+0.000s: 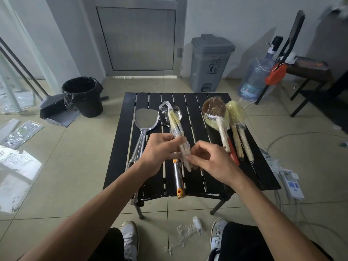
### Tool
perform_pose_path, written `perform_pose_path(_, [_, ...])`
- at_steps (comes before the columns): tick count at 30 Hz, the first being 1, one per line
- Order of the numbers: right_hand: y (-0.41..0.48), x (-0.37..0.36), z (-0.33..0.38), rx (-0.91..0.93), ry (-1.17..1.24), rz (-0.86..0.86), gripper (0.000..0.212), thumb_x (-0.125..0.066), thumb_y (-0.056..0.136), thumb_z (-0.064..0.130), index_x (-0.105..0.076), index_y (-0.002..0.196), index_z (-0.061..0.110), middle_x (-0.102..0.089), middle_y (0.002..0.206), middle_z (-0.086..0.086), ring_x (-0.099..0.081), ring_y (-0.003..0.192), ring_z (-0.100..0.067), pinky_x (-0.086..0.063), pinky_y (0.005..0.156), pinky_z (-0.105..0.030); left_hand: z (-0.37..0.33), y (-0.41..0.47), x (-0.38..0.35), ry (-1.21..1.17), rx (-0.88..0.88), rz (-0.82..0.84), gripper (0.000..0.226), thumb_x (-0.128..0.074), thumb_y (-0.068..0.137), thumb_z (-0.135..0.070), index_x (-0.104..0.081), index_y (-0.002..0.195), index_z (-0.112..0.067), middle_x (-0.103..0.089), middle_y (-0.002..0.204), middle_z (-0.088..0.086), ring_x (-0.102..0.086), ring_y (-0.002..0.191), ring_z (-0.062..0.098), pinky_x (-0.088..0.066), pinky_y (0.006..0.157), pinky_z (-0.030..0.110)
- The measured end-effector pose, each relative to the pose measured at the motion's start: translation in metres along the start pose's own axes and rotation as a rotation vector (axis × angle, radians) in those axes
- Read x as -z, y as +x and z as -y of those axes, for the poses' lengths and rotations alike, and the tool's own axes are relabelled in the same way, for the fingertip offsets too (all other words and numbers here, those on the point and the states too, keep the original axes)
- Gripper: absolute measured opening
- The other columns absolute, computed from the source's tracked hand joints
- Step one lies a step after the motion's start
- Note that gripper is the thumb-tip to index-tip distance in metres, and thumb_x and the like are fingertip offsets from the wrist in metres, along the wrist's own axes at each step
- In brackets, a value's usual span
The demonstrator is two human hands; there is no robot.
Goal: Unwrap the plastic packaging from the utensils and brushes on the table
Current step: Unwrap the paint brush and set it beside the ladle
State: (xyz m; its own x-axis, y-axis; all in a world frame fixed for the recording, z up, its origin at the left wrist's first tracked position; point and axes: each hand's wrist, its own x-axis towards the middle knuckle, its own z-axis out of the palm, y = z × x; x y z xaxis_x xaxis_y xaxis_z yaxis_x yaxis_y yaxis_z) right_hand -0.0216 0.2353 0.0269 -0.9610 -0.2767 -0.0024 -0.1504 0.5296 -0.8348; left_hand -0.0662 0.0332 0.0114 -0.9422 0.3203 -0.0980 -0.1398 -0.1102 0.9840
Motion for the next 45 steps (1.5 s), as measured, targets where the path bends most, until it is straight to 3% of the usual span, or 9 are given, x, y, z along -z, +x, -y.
perform_pose_path(5, [0.000, 0.004, -0.005, 0.090, -0.036, -0.069, 0.010, -0.072, 0.094, 0.030, -0.069, 0.092, 0.021, -0.074, 0.080, 0.006, -0.074, 0.071, -0.013, -0.062, 0.069, -0.031, -0.001, 0.004, 0.002, -0.013, 0.016, -0.007, 0.031, -0.071, 0.099, -0.018, -0.071, 0.106, 0.013, -0.079, 0.099, 0.022, -0.079, 0.094, 0.036, -0.065, 0.074, 0.034])
perform_pose_path(11, [0.001, 0.003, -0.003, 0.185, -0.144, -0.130, 0.014, -0.068, 0.098, 0.029, -0.064, 0.087, 0.022, -0.066, 0.073, 0.016, -0.066, 0.065, -0.009, -0.049, 0.059, -0.014, -0.001, 0.006, 0.004, -0.026, 0.019, -0.067, 0.033, -0.071, 0.099, -0.018, -0.070, 0.109, 0.013, -0.079, 0.101, 0.025, -0.079, 0.097, 0.037, -0.065, 0.084, 0.045])
perform_pose_path(20, [0.000, -0.001, 0.003, 0.311, -0.260, -0.109, 0.013, -0.064, 0.101, 0.027, -0.062, 0.090, 0.020, -0.062, 0.080, 0.012, -0.061, 0.074, -0.012, -0.049, 0.065, -0.026, -0.004, 0.005, -0.001, -0.065, 0.018, -0.103, 0.036, -0.069, 0.100, -0.016, -0.067, 0.105, 0.020, -0.076, 0.101, 0.030, -0.079, 0.093, 0.038, -0.065, 0.074, 0.039])
perform_pose_path(23, [-0.001, -0.002, 0.001, 0.245, -0.176, -0.050, 0.013, -0.060, 0.103, 0.030, -0.063, 0.092, 0.024, -0.064, 0.083, 0.016, -0.064, 0.079, -0.009, -0.050, 0.068, -0.017, -0.001, 0.004, 0.002, -0.065, 0.007, 0.012, 0.036, -0.061, 0.105, -0.015, -0.066, 0.105, 0.021, -0.075, 0.104, 0.030, -0.077, 0.102, 0.040, -0.064, 0.085, 0.044])
perform_pose_path(28, [0.003, -0.010, 0.001, -0.127, 0.085, -0.141, 0.034, -0.052, 0.100, 0.053, -0.063, 0.098, 0.021, -0.070, 0.080, 0.011, -0.066, 0.075, 0.000, -0.048, 0.071, -0.020, 0.004, 0.003, -0.003, -0.063, -0.005, 0.152, 0.034, -0.056, 0.108, -0.014, -0.066, 0.117, 0.017, -0.073, 0.115, 0.029, -0.072, 0.113, 0.039, -0.059, 0.098, 0.040])
perform_pose_path(32, [0.004, -0.010, 0.005, -0.167, 0.347, -0.021, 0.052, -0.056, 0.093, 0.059, -0.062, 0.116, 0.014, -0.077, 0.092, -0.009, -0.076, 0.084, -0.023, -0.060, 0.075, -0.035, 0.002, 0.002, -0.004, 0.046, -0.082, 0.249, 0.036, -0.055, 0.109, -0.021, -0.065, 0.116, 0.013, -0.067, 0.109, 0.038, -0.067, 0.097, 0.051, -0.056, 0.098, 0.047])
perform_pose_path(36, [0.003, -0.010, 0.005, -0.129, 0.381, -0.107, 0.045, -0.066, 0.091, 0.044, -0.062, 0.112, 0.004, -0.076, 0.084, -0.010, -0.077, 0.076, -0.029, -0.062, 0.065, -0.033, -0.006, 0.001, 0.001, 0.151, -0.102, 0.090, 0.026, -0.065, 0.103, -0.026, -0.075, 0.116, -0.005, -0.077, 0.111, 0.014, -0.071, 0.110, 0.033, -0.055, 0.100, 0.044])
perform_pose_path(40, [0.004, -0.011, 0.002, -0.153, 0.388, -0.109, 0.034, -0.071, 0.096, 0.027, -0.055, 0.107, -0.001, -0.076, 0.085, -0.011, -0.077, 0.073, -0.030, -0.062, 0.063, -0.034, -0.008, 0.004, 0.006, 0.148, -0.150, -0.121, 0.026, -0.070, 0.100, -0.027, -0.076, 0.112, -0.005, -0.080, 0.101, 0.009, -0.077, 0.097, 0.023, -0.061, 0.081, 0.036])
perform_pose_path(45, [0.005, -0.014, 0.003, -0.247, 0.583, 0.037, 0.047, -0.064, 0.098, 0.048, -0.059, 0.125, 0.010, -0.062, 0.071, -0.004, -0.057, 0.061, -0.021, -0.047, 0.057, -0.033, -0.001, 0.004, 0.006, 0.275, -0.171, -0.054, 0.026, -0.061, 0.106, -0.023, -0.079, 0.108, -0.004, -0.081, 0.101, 0.006, -0.077, 0.098, 0.021, -0.062, 0.090, 0.044])
